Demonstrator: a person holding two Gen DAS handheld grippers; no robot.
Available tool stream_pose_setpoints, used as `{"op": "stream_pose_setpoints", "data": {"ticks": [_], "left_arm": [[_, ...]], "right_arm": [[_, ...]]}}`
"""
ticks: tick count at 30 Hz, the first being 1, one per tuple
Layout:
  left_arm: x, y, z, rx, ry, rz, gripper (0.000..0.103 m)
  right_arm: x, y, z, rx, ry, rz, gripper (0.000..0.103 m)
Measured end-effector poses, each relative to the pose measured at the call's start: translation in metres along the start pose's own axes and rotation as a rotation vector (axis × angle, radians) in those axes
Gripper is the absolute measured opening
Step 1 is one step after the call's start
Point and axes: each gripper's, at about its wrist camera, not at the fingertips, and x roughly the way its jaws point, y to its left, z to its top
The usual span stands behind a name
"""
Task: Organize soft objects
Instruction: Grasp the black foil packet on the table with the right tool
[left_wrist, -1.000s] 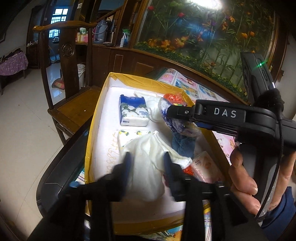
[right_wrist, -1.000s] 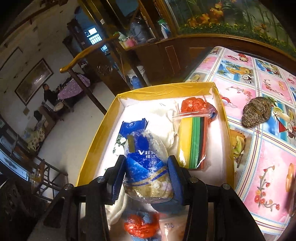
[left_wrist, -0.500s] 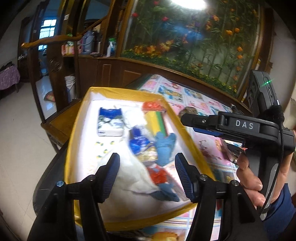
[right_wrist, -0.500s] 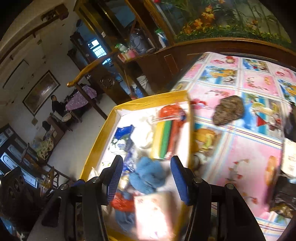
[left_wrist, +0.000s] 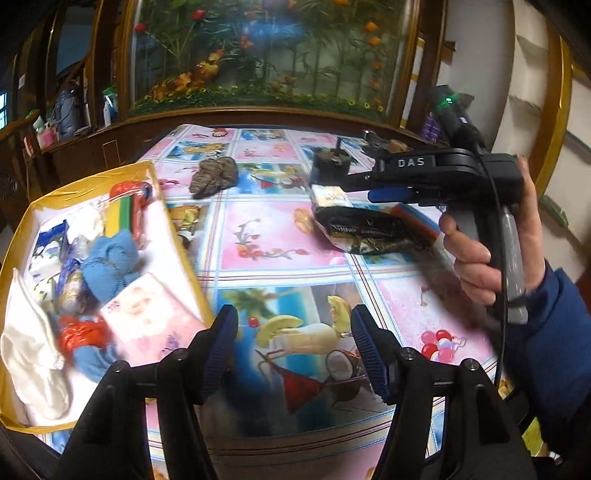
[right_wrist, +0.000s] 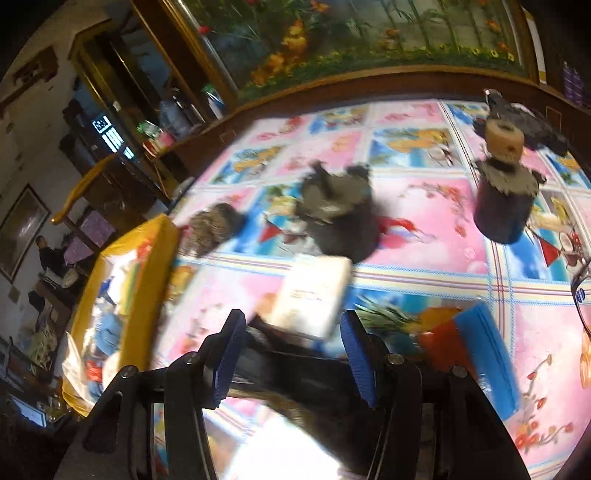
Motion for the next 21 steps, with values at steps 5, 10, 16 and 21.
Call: {"op": "stream_pose_setpoints", "data": {"ticks": [5,10,16,21], "left_arm": [[0.003,-0.007,-0.005,0.012,-0.002,0.006,0.063],[0.004,-0.003,-0.003,0.016,-0.006,-0.004,0.063],[0.004,-0.001,-0.003,0.014,-0.005,-0.015,0.063],[0.003,0.0,-0.003,0.01,-0.003,-0.013,0.063]], "right_arm": [[-0.009,0.0,-0.016,0.025,0.096,0.163,0.058],[-0.031,0.027,-0.046,-0.12,0.102,0.211,0.061],[-0.031,0.048,-0.071,-0.34,0.109,0.122,0.066],[-0.008,0.051,-0.076,-0.389,0.151,-0.011,0.043]]}}
